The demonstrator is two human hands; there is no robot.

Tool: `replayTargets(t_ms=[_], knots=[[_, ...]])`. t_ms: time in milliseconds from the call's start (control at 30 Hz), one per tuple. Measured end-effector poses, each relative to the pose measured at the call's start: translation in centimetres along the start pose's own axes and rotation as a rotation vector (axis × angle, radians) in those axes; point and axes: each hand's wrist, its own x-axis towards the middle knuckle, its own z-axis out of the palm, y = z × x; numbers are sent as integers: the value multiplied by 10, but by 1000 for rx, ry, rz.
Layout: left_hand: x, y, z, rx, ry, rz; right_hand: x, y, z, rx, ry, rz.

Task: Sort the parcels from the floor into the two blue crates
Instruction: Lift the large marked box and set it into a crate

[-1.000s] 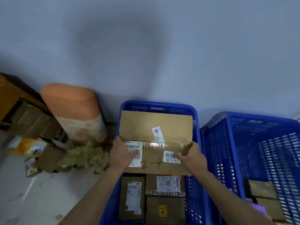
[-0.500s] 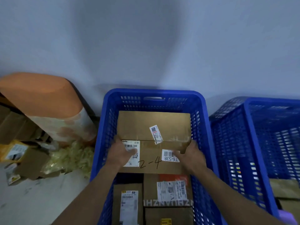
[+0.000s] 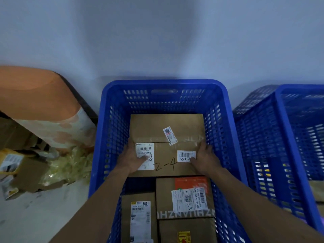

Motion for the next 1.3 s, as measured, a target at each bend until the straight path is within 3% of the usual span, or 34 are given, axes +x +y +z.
replayTargets(t_ms=[300, 433, 600, 867, 1133, 1300], knots=[[-26, 10, -3, 168, -115, -6, -21, -11, -12, -57, -25, 52], [-69, 26, -20, 177, -164, -22, -57, -19, -25, -14, -120, 67], [-122, 43, -39, 31, -174, -44, -116, -26, -51, 44, -177, -60], [-260, 125, -57, -70, -74, -46, -212, -21, -103, 103, -225, -208], [-346, 188, -39, -86, -64, 181, -304, 28, -143, 19, -157, -79], [-378, 212, -34, 17, -108, 392, -354, 74, -150, -23, -19, -4]])
